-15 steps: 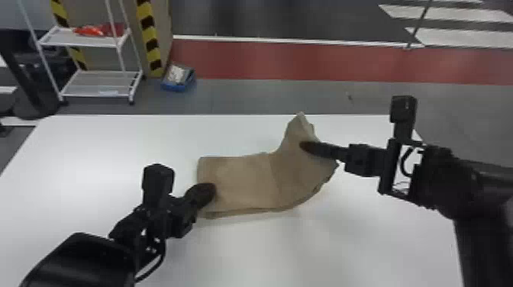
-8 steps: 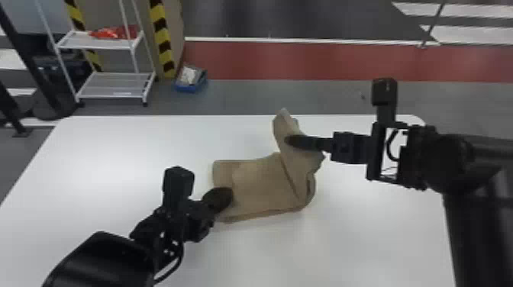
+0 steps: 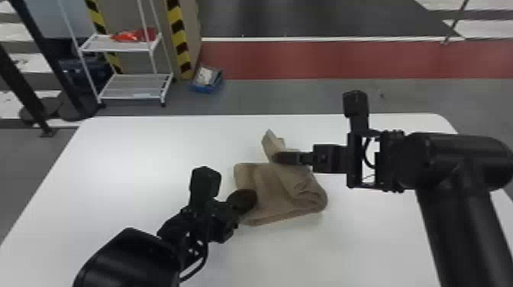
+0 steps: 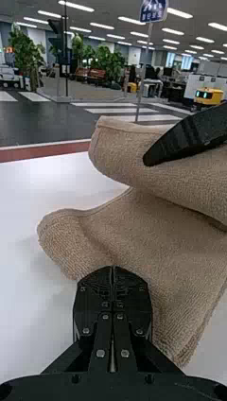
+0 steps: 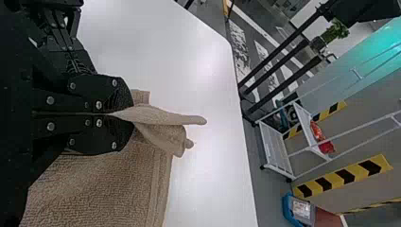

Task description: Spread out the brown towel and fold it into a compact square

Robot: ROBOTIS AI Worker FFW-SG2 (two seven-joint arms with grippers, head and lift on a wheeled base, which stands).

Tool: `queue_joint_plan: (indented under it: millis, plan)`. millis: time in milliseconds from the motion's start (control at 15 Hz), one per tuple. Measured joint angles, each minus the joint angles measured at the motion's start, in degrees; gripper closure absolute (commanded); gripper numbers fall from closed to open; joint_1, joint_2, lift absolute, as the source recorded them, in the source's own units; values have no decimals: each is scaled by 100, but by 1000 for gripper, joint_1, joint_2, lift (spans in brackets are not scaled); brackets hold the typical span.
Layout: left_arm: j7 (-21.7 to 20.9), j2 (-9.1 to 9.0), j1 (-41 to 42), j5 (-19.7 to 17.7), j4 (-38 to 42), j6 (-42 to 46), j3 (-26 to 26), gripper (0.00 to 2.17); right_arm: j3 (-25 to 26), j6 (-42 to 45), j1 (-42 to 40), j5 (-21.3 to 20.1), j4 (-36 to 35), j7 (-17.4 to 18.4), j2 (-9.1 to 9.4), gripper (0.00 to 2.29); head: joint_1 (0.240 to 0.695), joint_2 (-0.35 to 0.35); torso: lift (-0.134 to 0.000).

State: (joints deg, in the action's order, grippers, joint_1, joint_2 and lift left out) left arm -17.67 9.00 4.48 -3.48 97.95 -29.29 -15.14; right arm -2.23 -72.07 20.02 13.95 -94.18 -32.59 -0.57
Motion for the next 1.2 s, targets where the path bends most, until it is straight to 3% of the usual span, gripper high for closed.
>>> queue_joint_plan:
  millis: [267,533,600,1000,1133,1200]
  plan:
    - [21,-29,-34,-63,-43,51,-21,2094,-243,186,-27,-15,146,113,49,1474,695,44,-119]
    - [20,-30,-37,-74,-61,119,-10,2094,-366,303,-25,-42,284,234,57,1366,695,49,-119]
    - [18,-30,-37,-76,-59,120,-10,2094,-381,346,-25,-22,329,238,57,1241,695,51,-119]
    - [70,-39,-28,-78,-99,122,-81,2094,-448,582,-117,172,392,245,57,1207,695,57,-119]
    - [72,-39,-17,-75,-97,121,-97,2094,-466,630,-165,297,392,238,57,741,695,64,-119]
    - [72,-39,-9,-74,-94,121,-100,2094,-465,643,-191,338,389,236,57,367,695,65,-119]
